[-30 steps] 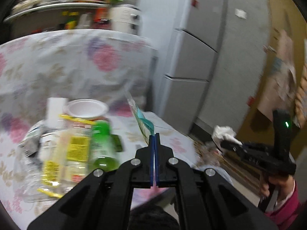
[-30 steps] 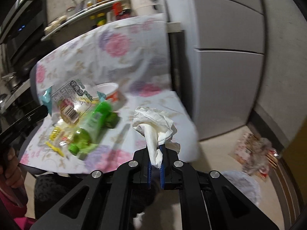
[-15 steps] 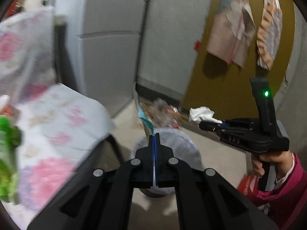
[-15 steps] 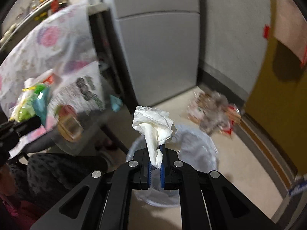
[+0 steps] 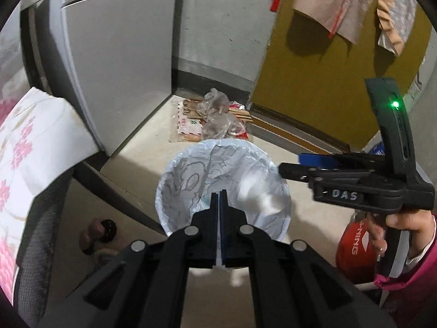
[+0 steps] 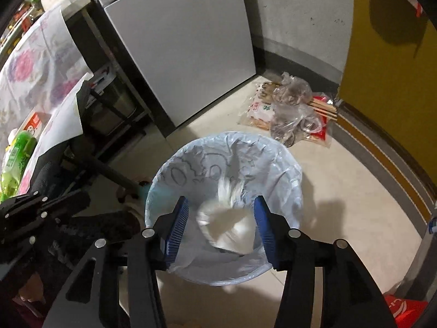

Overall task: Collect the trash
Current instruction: 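Carry both items to the bin and open both grippers over it, then grasp the green tea bottle with the right gripper while the left grasps a wrapper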

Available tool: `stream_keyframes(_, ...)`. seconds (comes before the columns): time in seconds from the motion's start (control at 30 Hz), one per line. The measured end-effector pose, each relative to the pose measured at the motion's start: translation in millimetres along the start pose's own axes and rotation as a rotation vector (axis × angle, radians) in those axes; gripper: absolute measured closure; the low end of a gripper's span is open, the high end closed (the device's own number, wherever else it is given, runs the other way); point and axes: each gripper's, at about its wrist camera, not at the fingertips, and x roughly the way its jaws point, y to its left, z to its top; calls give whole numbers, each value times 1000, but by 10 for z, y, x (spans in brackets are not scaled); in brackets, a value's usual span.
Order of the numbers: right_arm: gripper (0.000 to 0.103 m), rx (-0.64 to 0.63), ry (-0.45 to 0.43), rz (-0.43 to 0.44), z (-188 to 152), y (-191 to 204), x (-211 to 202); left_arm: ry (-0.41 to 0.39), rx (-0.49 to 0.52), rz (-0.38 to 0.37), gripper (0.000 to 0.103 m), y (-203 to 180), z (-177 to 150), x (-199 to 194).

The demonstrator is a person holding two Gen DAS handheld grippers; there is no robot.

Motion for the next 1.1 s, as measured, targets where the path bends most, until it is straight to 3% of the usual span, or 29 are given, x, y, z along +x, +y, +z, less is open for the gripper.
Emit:
stream_keyframes(0.13,51,-2,-75,-31,127,11,-264,-33,-51,34,101,157,6,-207)
stream_keyframes(0.17,51,-5,-105,-38,159,41,-364,-51,-65,54,96,237,-26,-314)
stream_keyframes(0.23,51,-15,-176,-35,243,132,-610,-89,-86,99,69,300,10,-448)
stream_keyframes(0.37,48,-88,-305,62,353,564,-1060,-138,-132,205,63,530,-95,-877)
stream_keyframes(0.43,43,-131,-329,129,380,859,-1161,-150,-164,267,50,689,-212,-1124)
stream_keyframes(0.57,43,-237,-296,229,422,1551,-1154,-188,-261,339,43,1060,-535,-1691)
stream_keyframes(0.7,30,-323,-226,335,413,2230,-1041,-220,-375,436,30,1385,-835,-2173)
stream_keyframes(0.93,26,-525,-183,381,266,3349,-773,-214,-571,680,25,2038,-1399,-2801)
stream_keyframes(0.97,29,-543,-179,368,269,3463,-698,-217,-591,700,25,2110,-1468,-2864)
stream_keyframes(1.03,43,-560,-144,358,306,3682,-498,-218,-653,753,25,2317,-1622,-3007)
stream_keyframes(1.1,47,-551,-95,404,321,3797,-378,-220,-691,782,25,2459,-1722,-3103)
